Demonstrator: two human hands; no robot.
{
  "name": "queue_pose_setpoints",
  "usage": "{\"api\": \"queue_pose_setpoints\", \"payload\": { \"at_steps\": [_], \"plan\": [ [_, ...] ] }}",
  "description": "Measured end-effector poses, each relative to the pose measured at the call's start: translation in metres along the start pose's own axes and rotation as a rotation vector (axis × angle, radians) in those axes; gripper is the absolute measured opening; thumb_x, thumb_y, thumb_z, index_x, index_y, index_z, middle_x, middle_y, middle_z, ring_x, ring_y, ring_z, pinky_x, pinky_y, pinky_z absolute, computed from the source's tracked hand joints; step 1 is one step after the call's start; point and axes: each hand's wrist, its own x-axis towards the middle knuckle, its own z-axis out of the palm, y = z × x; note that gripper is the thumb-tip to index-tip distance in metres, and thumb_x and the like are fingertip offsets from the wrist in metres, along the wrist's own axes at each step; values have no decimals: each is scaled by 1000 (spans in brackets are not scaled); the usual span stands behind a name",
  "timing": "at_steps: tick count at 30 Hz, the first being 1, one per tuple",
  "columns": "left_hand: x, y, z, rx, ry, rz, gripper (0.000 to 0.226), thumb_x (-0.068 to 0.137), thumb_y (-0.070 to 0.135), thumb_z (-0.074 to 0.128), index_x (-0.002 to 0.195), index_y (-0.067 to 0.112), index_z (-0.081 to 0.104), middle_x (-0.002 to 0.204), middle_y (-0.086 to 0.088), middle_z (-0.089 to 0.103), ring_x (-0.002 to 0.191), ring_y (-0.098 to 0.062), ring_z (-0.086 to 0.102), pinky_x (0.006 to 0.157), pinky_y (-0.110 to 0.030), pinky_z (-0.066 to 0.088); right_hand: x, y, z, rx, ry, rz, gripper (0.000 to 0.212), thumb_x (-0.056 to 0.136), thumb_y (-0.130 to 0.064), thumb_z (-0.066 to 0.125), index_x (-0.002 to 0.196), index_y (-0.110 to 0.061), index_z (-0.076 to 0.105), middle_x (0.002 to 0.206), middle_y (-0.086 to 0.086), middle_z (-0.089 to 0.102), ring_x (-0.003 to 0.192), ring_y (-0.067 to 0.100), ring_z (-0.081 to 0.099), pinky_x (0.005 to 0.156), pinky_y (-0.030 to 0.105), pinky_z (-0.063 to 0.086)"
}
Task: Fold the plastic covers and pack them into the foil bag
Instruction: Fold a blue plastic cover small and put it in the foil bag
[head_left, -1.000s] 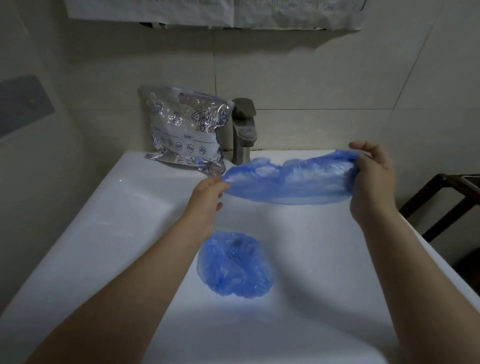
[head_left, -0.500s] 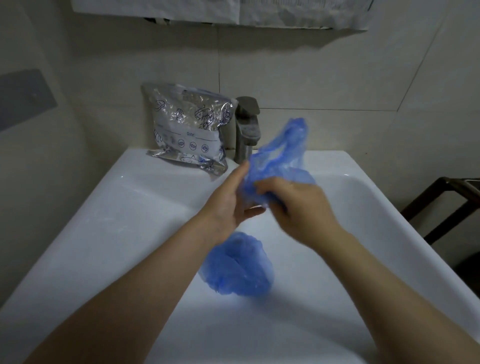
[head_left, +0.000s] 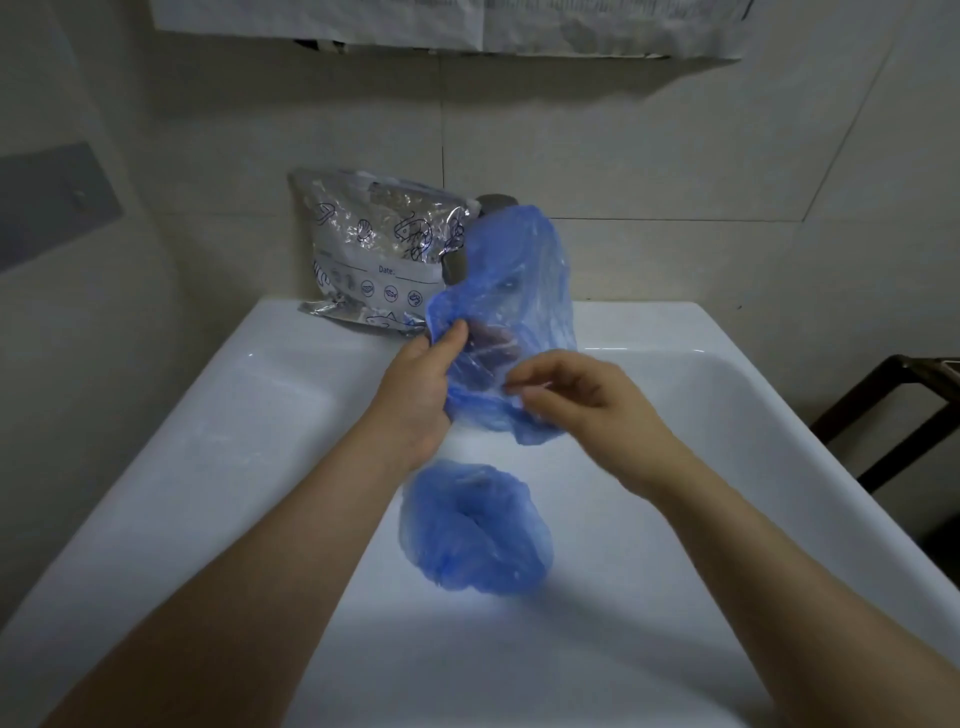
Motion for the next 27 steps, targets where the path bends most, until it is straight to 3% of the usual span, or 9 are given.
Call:
{"api": "queue_pose_setpoints", "payload": {
  "at_steps": [4, 6, 8, 11, 14, 18, 22, 25, 27],
  "plan": [
    [-1, 1, -2, 45, -8, 44, 23, 100, 17, 39, 94, 17, 61, 79, 6, 73, 77, -9, 69, 77, -27, 55, 6, 9, -5, 84, 412, 320, 35, 83, -19, 69, 115, -17, 54, 116, 0, 56, 100, 16, 54, 76, 25, 45],
    [-3, 0, 0, 44, -37, 54, 22, 99, 16, 39, 95, 17, 61, 79, 7, 73, 77, -7, 69, 74, -23, 56, 5, 7, -7, 436, 305, 577, 46, 82, -34, 68, 120, -11, 54, 115, 7, 60, 98, 23, 60, 73, 36, 53],
    [-5, 0, 4, 23, -67, 63, 23, 99, 14, 38, 94, 15, 60, 77, 7, 73, 74, -7, 69, 69, -20, 55, 3, 3, -5, 697, 134, 704, 39, 77, -35, 67, 105, -10, 61, 94, 9, 68, 79, 23, 67, 65, 35, 58],
    [-5, -3, 5, 36, -69, 80, 18, 98, 14, 42, 99, 16, 60, 82, 6, 73, 80, -9, 69, 72, -22, 55, 1, 2, 7, 706, 33, 648, 13, 82, -17, 63, 91, -7, 62, 69, 6, 68, 57, 14, 65, 52, 22, 54],
    [-4, -7, -1, 182, -110, 16, 16, 91, 19, 57, 106, 19, 60, 95, 2, 70, 87, -12, 68, 78, -26, 55, 3, 5, 6, 552, 153, 476, 10, 91, -8, 54, 85, -8, 61, 60, 2, 66, 52, 11, 62, 49, 18, 50],
    [-6, -12, -3, 485, -73, -156, 1, 91, 19, 58, 92, 19, 58, 87, -2, 66, 65, -6, 66, 62, -17, 51, 4, 7, -8, 337, 258, 318, 8, 92, -11, 54, 92, -10, 63, 74, 3, 68, 64, 11, 64, 58, 20, 53],
    [-5, -14, -4, 498, -51, -121, 11, 95, 10, 51, 103, 6, 55, 80, -8, 65, 56, -7, 67, 55, -16, 52, 1, 8, -15, 53, 8, 325, 18, 88, -20, 63, 105, -19, 59, 91, 2, 70, 77, 16, 69, 66, 25, 57],
    [-6, -10, -2, 438, -52, -135, 12, 96, 6, 48, 105, 5, 54, 75, -7, 67, 55, -9, 67, 53, -16, 52, 0, 4, -14, -36, 9, 329, 3, 93, -14, 55, 91, -15, 58, 67, 4, 65, 55, 16, 59, 54, 23, 48],
    [-7, -7, -2, 384, -63, -159, 12, 96, 3, 43, 97, 7, 55, 64, -4, 69, 52, -10, 67, 51, -16, 52, 2, 6, -16, 199, 87, 350, 15, 95, -6, 47, 83, -11, 54, 50, 1, 53, 44, 11, 46, 45, 20, 38]
  ]
}}
